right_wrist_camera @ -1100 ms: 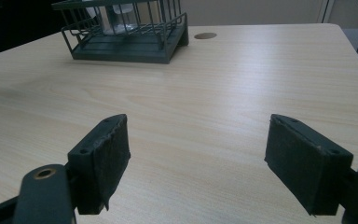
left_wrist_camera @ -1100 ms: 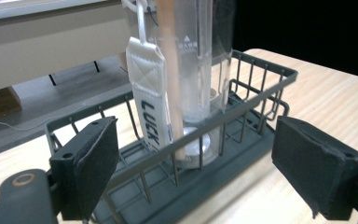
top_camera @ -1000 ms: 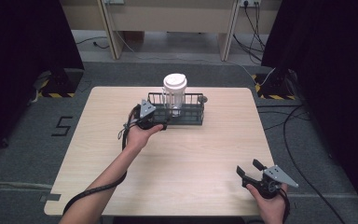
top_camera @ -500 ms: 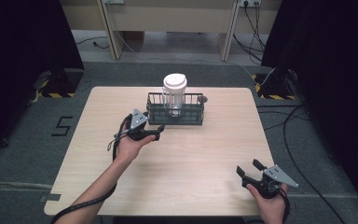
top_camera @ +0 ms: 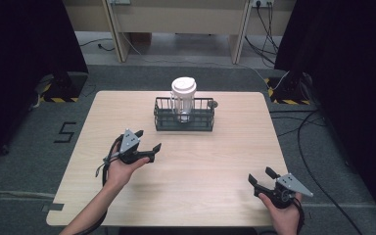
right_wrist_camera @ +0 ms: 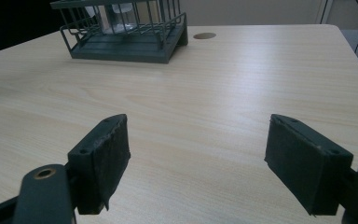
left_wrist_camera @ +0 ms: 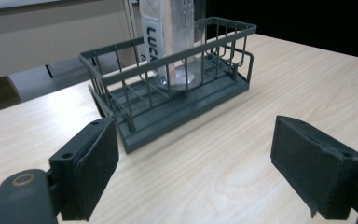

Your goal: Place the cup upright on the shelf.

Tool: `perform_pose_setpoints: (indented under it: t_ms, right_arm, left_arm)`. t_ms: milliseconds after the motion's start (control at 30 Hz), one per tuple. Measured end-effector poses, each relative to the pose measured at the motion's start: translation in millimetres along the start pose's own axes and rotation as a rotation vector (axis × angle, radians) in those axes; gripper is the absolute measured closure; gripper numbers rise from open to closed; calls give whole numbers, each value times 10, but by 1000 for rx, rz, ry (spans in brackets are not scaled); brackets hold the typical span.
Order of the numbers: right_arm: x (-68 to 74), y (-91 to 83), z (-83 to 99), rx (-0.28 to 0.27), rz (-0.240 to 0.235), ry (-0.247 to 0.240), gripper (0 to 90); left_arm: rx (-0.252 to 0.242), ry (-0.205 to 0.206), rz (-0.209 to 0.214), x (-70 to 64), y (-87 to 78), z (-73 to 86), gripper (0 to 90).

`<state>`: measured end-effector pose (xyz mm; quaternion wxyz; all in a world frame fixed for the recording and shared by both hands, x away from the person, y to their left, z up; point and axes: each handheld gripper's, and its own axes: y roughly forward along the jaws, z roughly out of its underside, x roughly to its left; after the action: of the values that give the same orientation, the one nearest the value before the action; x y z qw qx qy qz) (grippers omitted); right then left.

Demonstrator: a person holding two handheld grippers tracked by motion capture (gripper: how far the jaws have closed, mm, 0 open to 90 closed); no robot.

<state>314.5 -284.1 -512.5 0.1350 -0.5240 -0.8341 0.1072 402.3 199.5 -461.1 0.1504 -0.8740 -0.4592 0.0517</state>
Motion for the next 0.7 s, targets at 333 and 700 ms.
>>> perform_pose_setpoints:
  t_ms: [333,700]
  right_arm:
    - [3,0,0,1,2,-2,224]
    - [6,-2,0,1,4,-5,224]
  left_arm:
    - [5,-23,-10,26,-286,249,145]
    - [13,-65,-50,107,-564,543,146]
